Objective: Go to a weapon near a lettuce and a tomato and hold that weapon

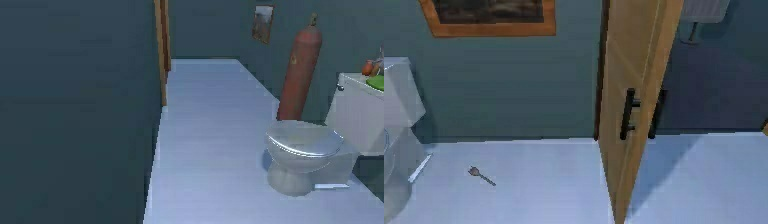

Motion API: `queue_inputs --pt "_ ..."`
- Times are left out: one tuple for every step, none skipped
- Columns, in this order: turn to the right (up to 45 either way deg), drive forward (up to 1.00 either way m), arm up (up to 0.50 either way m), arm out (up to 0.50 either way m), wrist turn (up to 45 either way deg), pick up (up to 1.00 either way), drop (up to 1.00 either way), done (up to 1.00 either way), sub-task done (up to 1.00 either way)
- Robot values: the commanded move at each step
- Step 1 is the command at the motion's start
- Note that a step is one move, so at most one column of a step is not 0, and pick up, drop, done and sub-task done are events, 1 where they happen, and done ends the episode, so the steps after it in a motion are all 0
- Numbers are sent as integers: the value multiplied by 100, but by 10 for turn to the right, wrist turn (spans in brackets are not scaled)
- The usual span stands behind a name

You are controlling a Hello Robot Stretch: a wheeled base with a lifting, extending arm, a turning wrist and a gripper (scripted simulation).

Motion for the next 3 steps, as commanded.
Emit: queue_inputs --pt "0 100 0 0 0 0 0 0 0" --pt "0 100 0 0 0 0 0 0 0" --pt "-30 0 0 0 0 0 0 0 0"
